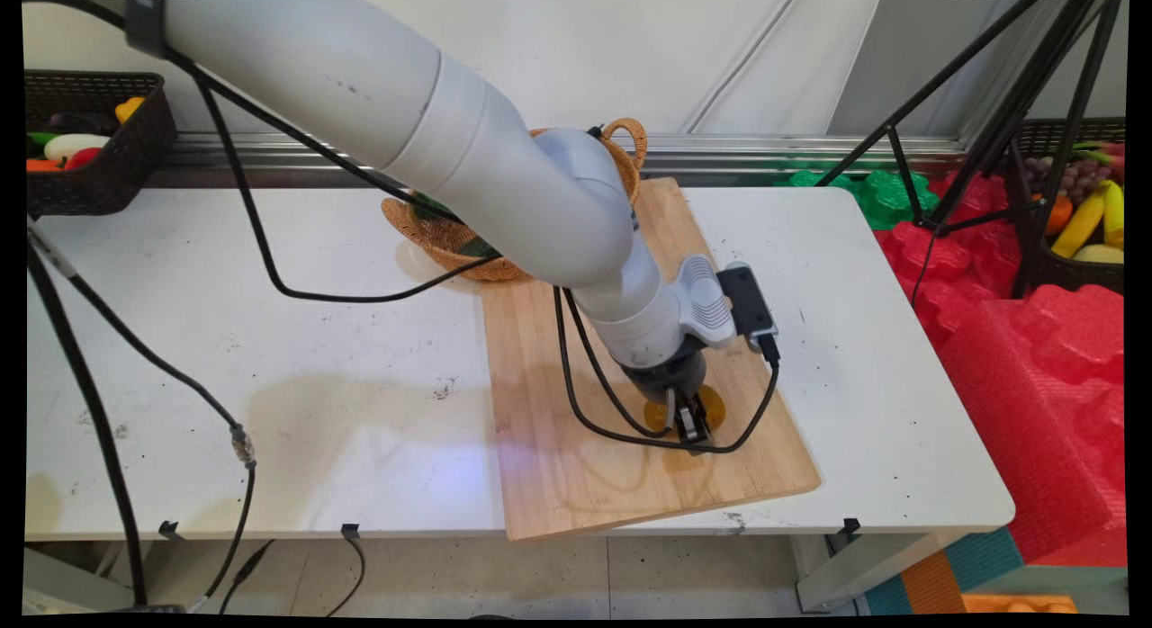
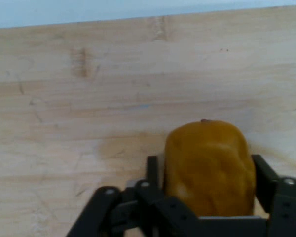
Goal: Place the picked object in the vegetable basket
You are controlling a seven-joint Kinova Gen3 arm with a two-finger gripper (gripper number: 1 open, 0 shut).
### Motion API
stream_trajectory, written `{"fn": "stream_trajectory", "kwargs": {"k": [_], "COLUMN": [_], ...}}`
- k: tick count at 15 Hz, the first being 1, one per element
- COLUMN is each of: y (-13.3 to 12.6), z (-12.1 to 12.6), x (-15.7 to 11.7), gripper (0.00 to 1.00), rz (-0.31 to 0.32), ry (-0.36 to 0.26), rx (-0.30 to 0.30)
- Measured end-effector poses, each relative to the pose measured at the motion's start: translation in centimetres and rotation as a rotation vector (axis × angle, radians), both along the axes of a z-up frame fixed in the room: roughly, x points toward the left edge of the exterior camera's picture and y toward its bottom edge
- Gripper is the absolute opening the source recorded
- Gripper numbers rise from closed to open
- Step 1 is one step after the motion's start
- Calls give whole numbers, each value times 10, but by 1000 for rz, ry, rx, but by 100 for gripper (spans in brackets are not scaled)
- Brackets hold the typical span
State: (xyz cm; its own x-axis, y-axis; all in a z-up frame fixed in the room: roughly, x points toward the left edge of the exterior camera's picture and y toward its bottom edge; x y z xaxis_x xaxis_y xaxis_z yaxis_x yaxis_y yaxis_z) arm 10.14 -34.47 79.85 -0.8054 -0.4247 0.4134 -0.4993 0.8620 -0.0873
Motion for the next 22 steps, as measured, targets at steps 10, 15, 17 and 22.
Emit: {"fn": "stream_trajectory", "kwargs": {"k": [10,15,17,22], "y": [6,6,3,-14], "z": [31,86,105,143], "x": [8,31,43,84], "gripper": [0,0,0,0], "rz": [13,55,77,172], "ry": [47,95,103,115], "rx": [-55,-139,-173,-252]}}
